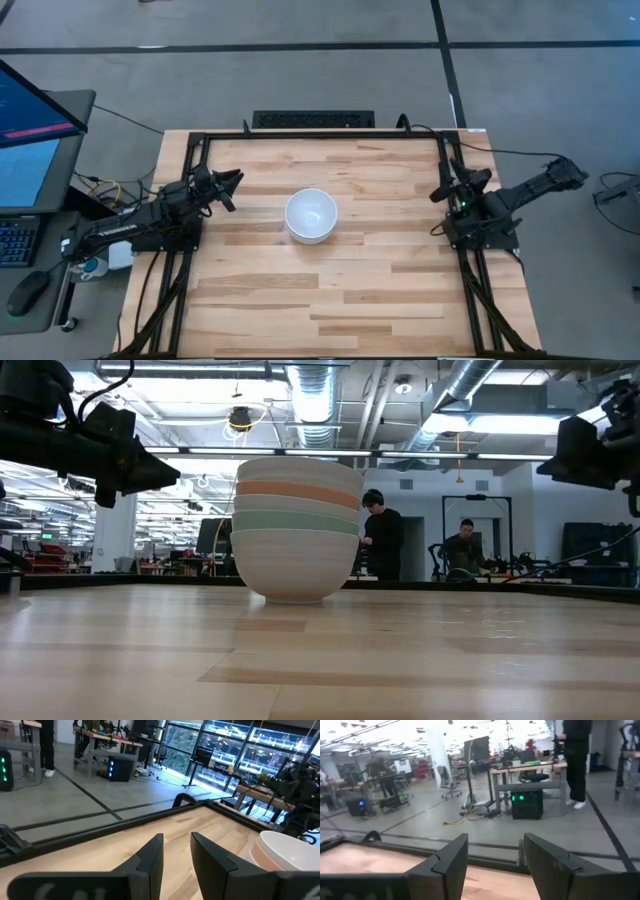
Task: Nest bowls inside each other
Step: Return to Home Position
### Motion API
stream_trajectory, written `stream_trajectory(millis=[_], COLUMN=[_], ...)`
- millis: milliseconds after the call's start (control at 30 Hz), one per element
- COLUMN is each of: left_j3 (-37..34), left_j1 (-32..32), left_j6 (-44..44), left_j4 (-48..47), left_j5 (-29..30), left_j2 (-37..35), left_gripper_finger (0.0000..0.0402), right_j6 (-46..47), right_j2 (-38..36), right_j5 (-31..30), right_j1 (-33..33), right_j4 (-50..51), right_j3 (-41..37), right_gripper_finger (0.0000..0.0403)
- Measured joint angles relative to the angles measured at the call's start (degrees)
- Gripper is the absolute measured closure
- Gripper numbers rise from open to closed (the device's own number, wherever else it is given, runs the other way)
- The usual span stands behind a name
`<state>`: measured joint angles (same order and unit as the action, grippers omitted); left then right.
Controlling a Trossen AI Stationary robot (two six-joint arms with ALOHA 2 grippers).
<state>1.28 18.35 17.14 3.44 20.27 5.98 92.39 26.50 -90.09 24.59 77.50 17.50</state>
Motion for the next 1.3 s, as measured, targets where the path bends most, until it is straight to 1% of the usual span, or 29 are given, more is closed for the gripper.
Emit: stream_trajectory(millis=[67,167,233,367,433,533,633,733,867,933,1000,1033,1100,1167,1200,1233,1300], left_j3=[0.00,0.02,0.02,0.02,0.02,0.02,0.02,0.04,0.04,0.04,0.04,0.04,0.04,0.04,0.04,0.04,0.06], left_j1=[0.01,0.00,0.00,0.01,0.02,0.02,0.00,0.00,0.02,0.02,0.02,0.02,0.02,0.01,0.02,0.01,0.00], left_j6=[0.01,-0.53,-1.10,-1.50,-1.50,-1.49,-1.49,-1.50,-1.50,-1.50,-1.50,-1.50,-1.50,-1.50,-1.50,-1.50,-1.50], left_j4=[0.07,0.02,0.04,0.04,0.04,0.07,0.07,0.11,0.04,0.02,0.04,0.04,0.09,0.09,0.09,0.09,0.09], left_j5=[0.03,0.07,0.41,1.70,2.27,3.01,3.02,3.02,3.08,3.25,3.65,3.80,3.94,4.16,4.20,4.20,4.20], left_j2=[0.00,0.02,0.02,0.02,0.02,0.02,0.02,0.02,0.02,0.02,0.02,0.02,0.02,0.02,0.02,0.02,0.02], left_gripper_finger=[0.0313,0.0313,0.0313,0.0313,0.0313,0.0313,0.0313,0.0313,0.0313,0.0313,0.0313,0.0313,0.0313,0.0313,0.0313,0.0313,0.0313], right_j6=[-2.89,-6.38,-2.71,10.13,11.54,11.13,10.90,9.99,6.75,6.96,7.54,8.71,12.24,13.84,12.64,8.70,-3.07], right_j2=[0.02,0.04,0.11,0.01,0.03,0.03,0.01,0.00,-0.32,-0.99,-2.17,-2.64,-3.40,-3.67,-3.67,-3.40,-3.06], right_j5=[-0.02,0.54,2.85,0.40,0.29,0.09,0.32,1.36,4.64,4.47,2.71,1.03,0.27,0.21,0.20,0.18,0.18], right_j1=[0.29,-0.66,-0.98,-1.00,-0.50,2.27,7.62,14.96,25.41,31.18,37.06,39.95,45.21,47.05,46.94,46.16,43.24], right_j4=[-1.30,-6.37,-7.87,-8.83,-10.00,-12.17,-13.53,-14.54,-13.87,-13.56,-13.75,-13.73,-13.72,-14.87,-16.45,-18.27,-23.00], right_j3=[-0.81,-2.10,-2.12,-1.65,-1.35,-0.38,1.70,5.01,8.72,8.79,8.79,8.79,8.89,9.90,10.50,11.14,13.10], right_gripper_finger=[0.0188,0.0188,0.0188,0.0188,0.0188,0.0188,0.0188,0.0188,0.0188,0.0188,0.0188,0.0188,0.0188,0.0188,0.0188,0.0188,0.0188])
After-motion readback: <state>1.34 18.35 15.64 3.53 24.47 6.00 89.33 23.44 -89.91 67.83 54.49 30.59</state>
